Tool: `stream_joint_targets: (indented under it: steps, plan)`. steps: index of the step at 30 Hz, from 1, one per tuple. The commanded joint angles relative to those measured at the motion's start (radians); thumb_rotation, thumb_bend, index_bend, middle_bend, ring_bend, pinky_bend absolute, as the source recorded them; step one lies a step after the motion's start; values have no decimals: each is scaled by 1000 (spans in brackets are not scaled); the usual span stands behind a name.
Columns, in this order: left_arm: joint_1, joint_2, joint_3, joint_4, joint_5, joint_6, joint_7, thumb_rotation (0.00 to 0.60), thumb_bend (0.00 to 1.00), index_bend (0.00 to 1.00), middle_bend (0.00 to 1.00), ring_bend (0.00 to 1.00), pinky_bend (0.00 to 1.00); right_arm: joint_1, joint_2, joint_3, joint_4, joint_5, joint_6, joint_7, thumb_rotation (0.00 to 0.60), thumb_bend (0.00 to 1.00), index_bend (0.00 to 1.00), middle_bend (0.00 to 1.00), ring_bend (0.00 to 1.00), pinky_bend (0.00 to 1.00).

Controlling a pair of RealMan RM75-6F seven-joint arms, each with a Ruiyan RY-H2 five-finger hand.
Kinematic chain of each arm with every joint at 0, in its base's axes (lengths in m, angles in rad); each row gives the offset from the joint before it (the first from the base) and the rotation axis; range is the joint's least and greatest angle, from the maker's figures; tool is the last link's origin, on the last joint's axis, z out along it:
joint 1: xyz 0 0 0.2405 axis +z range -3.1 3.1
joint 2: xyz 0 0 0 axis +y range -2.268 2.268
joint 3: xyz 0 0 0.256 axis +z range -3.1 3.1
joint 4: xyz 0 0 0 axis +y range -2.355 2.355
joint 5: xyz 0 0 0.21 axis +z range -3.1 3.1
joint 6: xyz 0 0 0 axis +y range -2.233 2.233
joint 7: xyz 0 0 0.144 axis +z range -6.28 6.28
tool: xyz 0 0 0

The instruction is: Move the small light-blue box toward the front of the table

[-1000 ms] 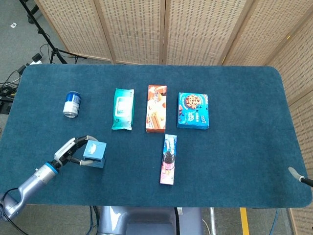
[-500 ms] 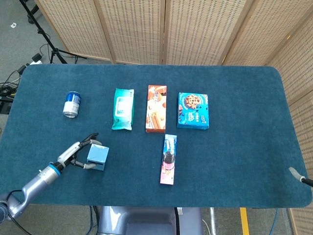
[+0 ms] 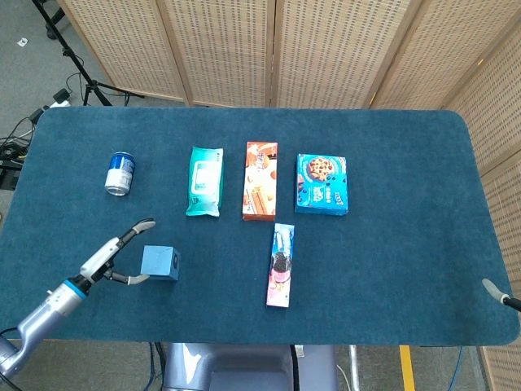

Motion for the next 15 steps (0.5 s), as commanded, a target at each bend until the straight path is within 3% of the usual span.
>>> stream_joint_targets:
  steps: [1,7,10,11,15]
  plan:
    - [38,100,-5,-107,12,88,106,600,176,0,0,0,0,0,0,-1,-1,-1,1,-1,600,0,0,0,0,0]
    - [78,182,-60,-230,-59,134,347,600,130,0,0,0,0,0,-1,-2,-2,-6,2,-6,600,0,0,0,0,0]
    - [105,238,-91,-303,-118,145,554,600,134,0,0,0,0,1,-2,-4,-5,-14,6,-8,600,0,0,0,0,0]
    - [121,266,-107,-344,-159,146,674,600,135,0,0,0,0,1,-2,-5,-6,-18,8,-11,600,0,0,0,0,0]
    - [167,324,-141,-470,-257,170,914,600,137,0,0,0,0,1,-5,-8,-6,-22,10,-30,600,0,0,0,0,0]
